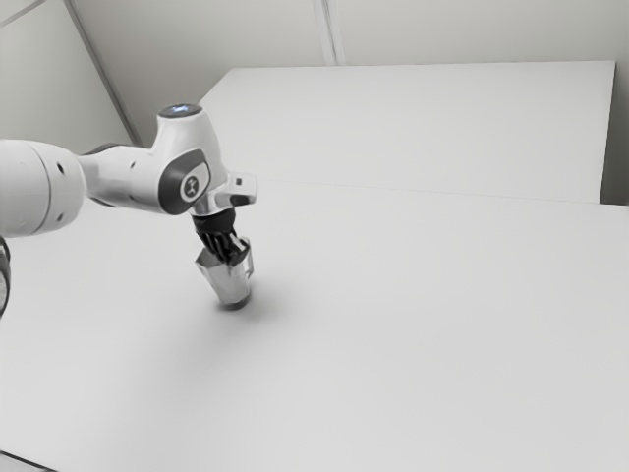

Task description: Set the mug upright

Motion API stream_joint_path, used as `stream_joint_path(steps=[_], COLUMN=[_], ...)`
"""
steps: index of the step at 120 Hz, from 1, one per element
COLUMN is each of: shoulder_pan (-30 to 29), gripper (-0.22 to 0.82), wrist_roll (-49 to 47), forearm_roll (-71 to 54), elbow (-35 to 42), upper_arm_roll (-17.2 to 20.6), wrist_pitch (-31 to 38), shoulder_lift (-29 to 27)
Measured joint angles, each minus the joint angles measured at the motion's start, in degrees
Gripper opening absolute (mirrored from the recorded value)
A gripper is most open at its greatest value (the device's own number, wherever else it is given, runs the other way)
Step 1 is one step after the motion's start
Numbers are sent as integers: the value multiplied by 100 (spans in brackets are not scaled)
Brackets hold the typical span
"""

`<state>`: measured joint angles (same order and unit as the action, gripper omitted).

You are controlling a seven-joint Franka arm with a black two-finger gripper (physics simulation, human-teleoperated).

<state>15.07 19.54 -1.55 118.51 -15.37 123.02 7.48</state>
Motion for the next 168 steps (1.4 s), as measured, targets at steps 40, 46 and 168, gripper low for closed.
stream_joint_path(steps=[40, 46, 168], shoulder_pan=[-4, -2, -1288], gripper=[-17, -16, 58], wrist_roll=[-212, -231, -141], forearm_roll=[103, 112, 540], elbow=[0, 0, -2532], upper_arm_roll=[3, 5, 997], wrist_pitch=[168, 172, -1619], shoulder_lift=[107, 122, 141])
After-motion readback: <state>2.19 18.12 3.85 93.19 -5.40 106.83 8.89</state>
